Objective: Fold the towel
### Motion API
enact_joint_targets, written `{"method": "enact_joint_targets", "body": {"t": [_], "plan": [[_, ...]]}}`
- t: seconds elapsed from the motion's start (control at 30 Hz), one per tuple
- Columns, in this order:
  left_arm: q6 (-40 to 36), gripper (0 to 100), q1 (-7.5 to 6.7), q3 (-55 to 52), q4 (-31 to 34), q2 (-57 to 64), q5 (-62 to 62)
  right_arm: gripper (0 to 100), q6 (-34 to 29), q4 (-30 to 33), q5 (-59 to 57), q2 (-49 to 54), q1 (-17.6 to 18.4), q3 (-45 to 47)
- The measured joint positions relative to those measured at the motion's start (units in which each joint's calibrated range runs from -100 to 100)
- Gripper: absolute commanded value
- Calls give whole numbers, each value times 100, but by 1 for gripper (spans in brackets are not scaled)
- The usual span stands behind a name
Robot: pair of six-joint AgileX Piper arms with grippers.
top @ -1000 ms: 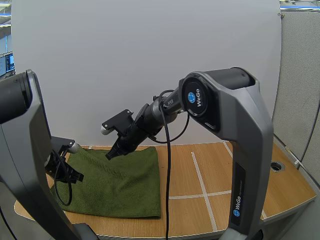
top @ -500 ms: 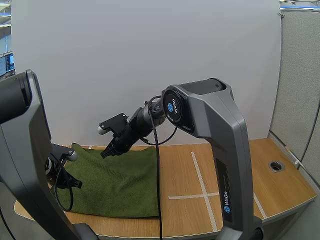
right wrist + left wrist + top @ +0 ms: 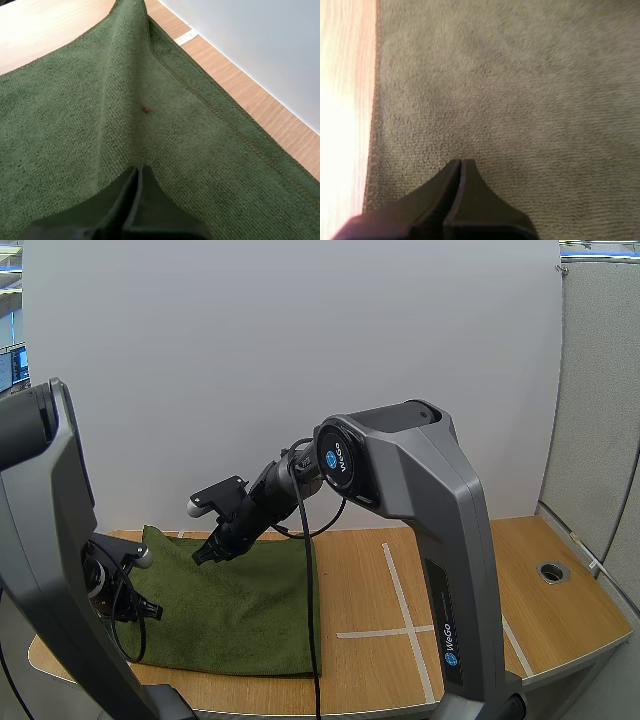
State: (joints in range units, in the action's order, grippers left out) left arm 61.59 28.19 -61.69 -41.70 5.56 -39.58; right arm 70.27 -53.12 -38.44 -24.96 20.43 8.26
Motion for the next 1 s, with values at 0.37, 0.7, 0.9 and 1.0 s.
{"method": "enact_joint_targets", "body": {"t": [0.37, 0.7, 0.9, 1.0], "plan": [[19, 0, 0, -26, 0, -462, 577, 0, 0, -25, -28, 0, 9, -164], [19, 0, 0, 29, -130, -637, 721, 0, 0, -36, -28, 0, 9, -225], [19, 0, 0, 43, -158, -663, 726, 0, 0, -36, -28, -138, 9, -225], [19, 0, 0, 43, -162, -663, 726, 0, 0, -36, -28, -200, 9, -225]]}}
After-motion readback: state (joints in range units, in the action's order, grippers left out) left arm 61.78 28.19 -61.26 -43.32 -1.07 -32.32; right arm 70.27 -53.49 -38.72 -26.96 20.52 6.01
